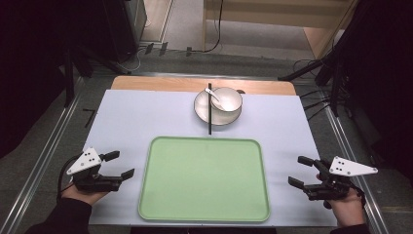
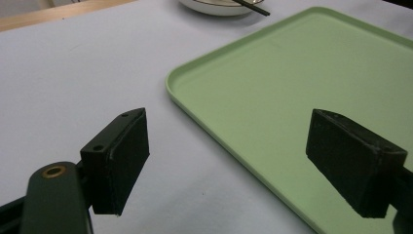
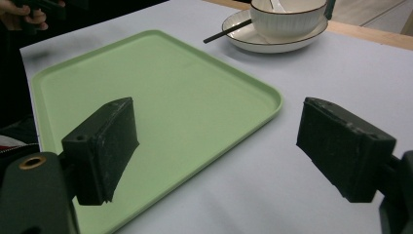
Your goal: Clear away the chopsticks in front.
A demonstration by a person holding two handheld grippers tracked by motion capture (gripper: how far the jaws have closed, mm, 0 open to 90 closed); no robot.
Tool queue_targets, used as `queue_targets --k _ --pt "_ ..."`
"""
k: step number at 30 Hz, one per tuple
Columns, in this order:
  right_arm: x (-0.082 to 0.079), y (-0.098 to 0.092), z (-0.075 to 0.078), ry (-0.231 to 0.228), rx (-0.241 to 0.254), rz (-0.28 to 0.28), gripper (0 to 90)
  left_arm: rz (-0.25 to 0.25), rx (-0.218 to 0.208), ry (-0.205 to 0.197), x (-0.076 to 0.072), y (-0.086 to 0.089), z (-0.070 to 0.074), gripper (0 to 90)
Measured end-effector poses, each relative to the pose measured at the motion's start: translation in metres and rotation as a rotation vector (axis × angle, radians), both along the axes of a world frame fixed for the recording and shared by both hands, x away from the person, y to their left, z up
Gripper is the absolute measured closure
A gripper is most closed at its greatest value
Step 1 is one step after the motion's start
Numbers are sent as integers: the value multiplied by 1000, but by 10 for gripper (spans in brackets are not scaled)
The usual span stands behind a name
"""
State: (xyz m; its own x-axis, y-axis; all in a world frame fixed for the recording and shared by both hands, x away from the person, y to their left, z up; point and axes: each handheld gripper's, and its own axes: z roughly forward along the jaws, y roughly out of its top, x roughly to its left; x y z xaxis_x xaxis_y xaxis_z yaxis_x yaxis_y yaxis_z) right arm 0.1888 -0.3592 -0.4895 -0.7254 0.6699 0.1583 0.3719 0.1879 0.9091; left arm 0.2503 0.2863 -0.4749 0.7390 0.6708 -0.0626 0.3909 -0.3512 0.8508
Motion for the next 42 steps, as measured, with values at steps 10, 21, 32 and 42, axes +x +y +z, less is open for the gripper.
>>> queue_targets --k 10,21,32,42 --pt "0 0 0 6 -1 1 154 -10 -11 36 0 -1 -1 183" --pt "0 1 0 5 -2 2 154 -16 -45 102 2 -4 -2 208" --pt "0 1 0 4 -3 4 154 -7 -59 93 2 -3 -1 216" --pt "0 1 0 5 -4 6 154 2 -50 99 2 -2 0 214"
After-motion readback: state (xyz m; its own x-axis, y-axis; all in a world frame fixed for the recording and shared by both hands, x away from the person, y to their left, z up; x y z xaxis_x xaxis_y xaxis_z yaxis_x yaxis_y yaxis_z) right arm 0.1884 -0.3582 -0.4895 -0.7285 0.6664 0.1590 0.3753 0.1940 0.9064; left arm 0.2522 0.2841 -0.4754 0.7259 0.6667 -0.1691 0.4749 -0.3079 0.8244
